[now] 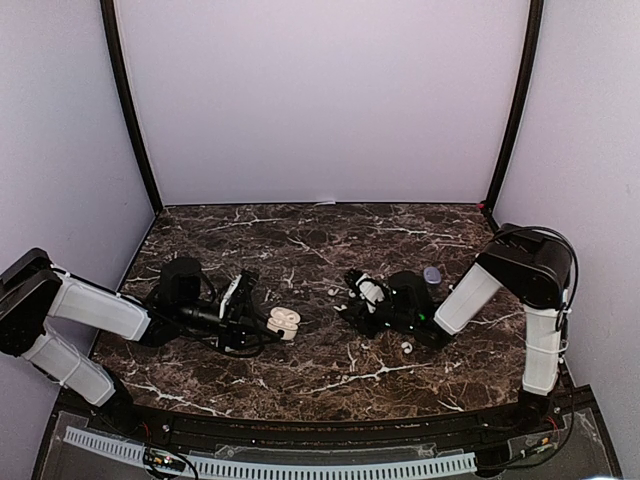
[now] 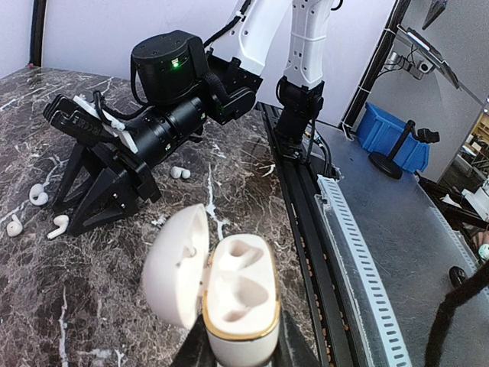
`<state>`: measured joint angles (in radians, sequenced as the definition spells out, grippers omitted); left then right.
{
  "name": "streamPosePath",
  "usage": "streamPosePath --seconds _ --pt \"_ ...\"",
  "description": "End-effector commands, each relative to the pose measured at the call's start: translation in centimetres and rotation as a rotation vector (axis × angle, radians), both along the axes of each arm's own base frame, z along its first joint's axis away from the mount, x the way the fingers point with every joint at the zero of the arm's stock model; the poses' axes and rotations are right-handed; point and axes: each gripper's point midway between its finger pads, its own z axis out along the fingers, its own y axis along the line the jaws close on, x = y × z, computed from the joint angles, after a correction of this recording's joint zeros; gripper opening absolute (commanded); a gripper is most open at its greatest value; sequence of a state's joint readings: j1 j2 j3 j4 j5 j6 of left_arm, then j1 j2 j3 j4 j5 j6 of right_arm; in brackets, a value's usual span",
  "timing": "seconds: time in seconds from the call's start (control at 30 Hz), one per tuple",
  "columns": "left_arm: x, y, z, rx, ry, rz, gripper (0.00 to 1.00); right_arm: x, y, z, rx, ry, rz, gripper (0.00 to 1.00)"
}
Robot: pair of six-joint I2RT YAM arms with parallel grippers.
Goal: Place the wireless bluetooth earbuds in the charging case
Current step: Pick up the right earbud from the center of the board.
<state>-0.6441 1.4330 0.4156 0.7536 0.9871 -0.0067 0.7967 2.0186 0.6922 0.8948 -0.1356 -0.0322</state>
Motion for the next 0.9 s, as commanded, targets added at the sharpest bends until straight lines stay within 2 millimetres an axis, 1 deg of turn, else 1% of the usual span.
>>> streamPosePath --seconds 0.0,0.1,0.17,0.5,0.67,0.77,0.87 --pt "-0.2 0.0 0.7 -0.024 -0.033 -0.018 0.2 0.4 -0.3 -1.2 -0.047 0.022 -0.014 0.4" --pt "-0.1 0.1 0.6 -0.022 -0.032 -0.015 0.2 0.5 -0.2 -1.4 -0.061 0.03 -0.007 0.38" --pt "-0.2 0.0 0.6 -0.022 -0.031 -0.016 0.2 0.6 -0.1 -1.6 -0.068 0.035 -0.003 0.35" --pt "-0.2 0.1 0.7 -0.02 -0.033 -0.014 0.2 0.2 0.3 -1.7 -0.074 0.05 0.025 0.25" --pt "-0.2 0.2 0.6 -0.016 -0.031 -0.009 0.2 -0.5 -0.2 -1.1 -0.048 0.051 0.024 0.21" --pt "-0.1 0.2 0.3 -0.003 -0.021 -0.002 0.2 -0.9 -0.5 -0.4 -0.023 0.045 0.017 0.15" --pt "-0.1 0.1 0.0 0.007 -0.017 -0.006 0.2 -1.4 -0.7 0.5 0.003 0.04 0.021 0.13"
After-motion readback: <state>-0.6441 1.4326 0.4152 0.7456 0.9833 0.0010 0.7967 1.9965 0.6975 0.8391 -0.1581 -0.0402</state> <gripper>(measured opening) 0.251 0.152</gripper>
